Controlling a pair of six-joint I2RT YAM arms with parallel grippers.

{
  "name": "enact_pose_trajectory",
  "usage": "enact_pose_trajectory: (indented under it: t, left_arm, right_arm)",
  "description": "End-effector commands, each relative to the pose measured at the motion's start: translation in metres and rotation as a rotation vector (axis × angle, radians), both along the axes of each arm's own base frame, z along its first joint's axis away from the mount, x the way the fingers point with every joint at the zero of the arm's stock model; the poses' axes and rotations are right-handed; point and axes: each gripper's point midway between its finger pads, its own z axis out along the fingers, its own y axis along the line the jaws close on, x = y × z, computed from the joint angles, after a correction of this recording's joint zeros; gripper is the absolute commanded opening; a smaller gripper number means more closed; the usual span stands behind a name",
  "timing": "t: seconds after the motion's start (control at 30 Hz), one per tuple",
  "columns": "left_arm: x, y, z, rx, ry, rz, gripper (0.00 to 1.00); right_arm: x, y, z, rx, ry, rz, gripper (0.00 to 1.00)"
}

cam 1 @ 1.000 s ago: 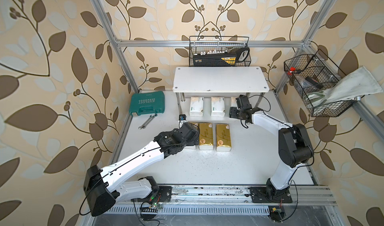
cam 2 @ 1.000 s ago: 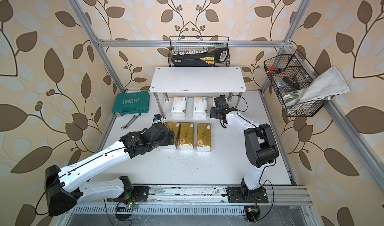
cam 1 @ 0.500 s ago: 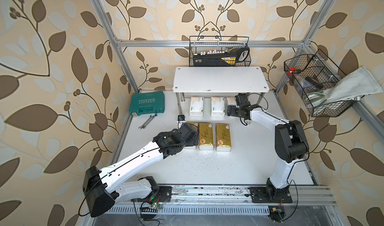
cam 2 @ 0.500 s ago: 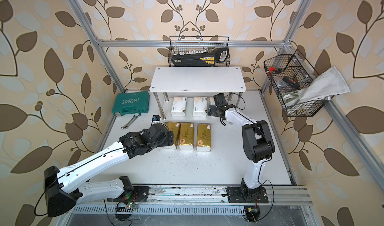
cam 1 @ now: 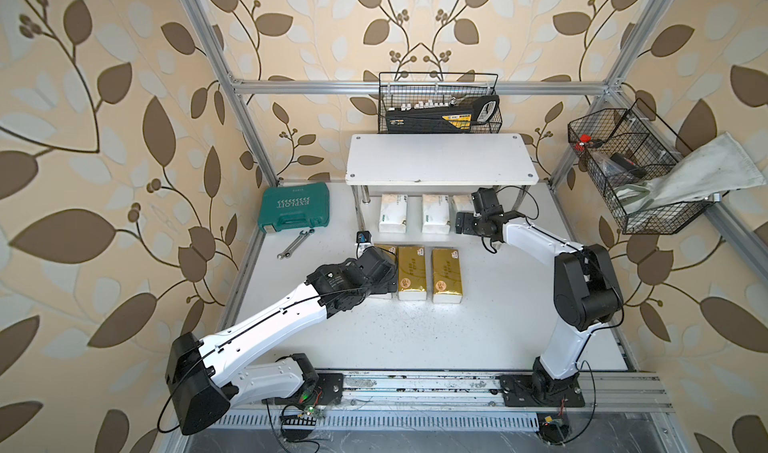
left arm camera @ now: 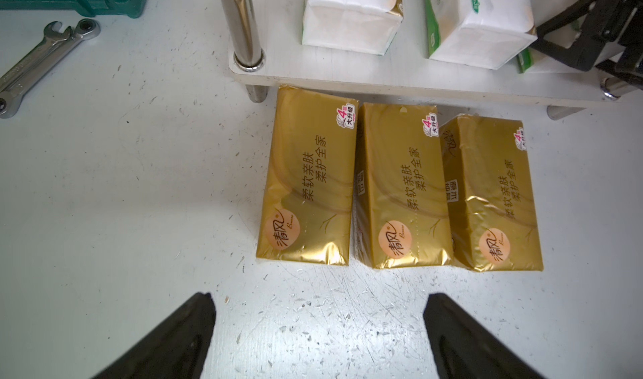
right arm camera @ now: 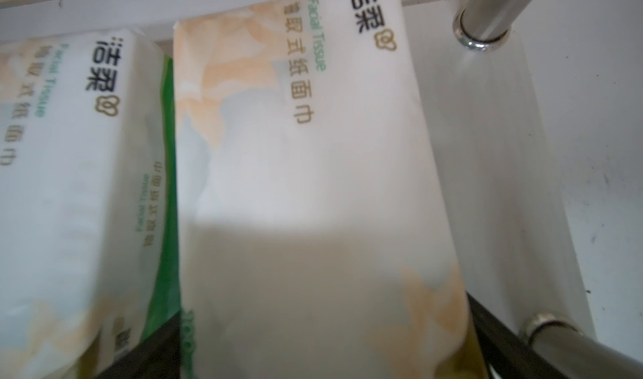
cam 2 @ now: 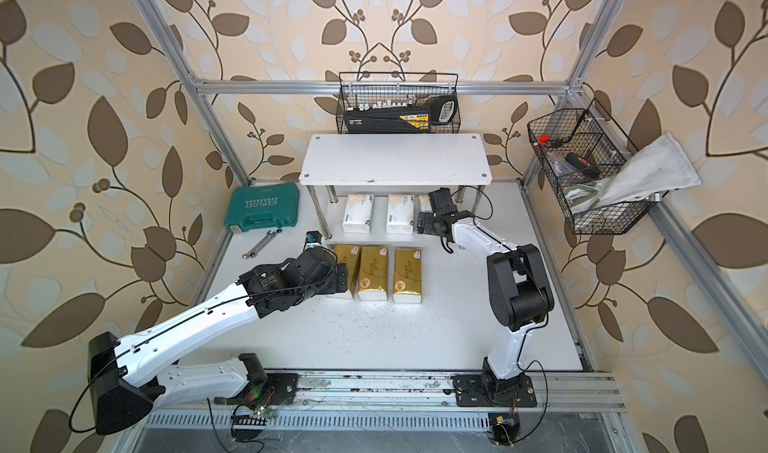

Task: Place the tissue boxes on the shelf by color
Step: Place a box of tissues on the shelf, then adjust the box of tissues on the shelf.

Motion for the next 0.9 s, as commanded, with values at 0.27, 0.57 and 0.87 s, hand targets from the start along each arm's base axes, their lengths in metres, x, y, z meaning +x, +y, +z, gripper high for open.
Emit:
enact_pose_trajectory:
  t: [0.27,0.57,0.87]
  left_arm:
    - [0.003,-0.003,0.004,-0.039,-0.001,0.018,0.99]
    - [0.003,-0.005,-0.001,-0.049,0.008,0.018,0.99]
    - [0.002,-0.005,-0.003,-0.05,0.011,0.017,0.99]
  right_arm:
    - [-0.016,-0.003,0.009,0.044,-0.015,-0.019,0.99]
    - [-0.031,-0.002,0.013,0.056,-0.025,-0.018,0.99]
    - [-0.045,0.012,0.021,0.069,-0.051,0.016,0.99]
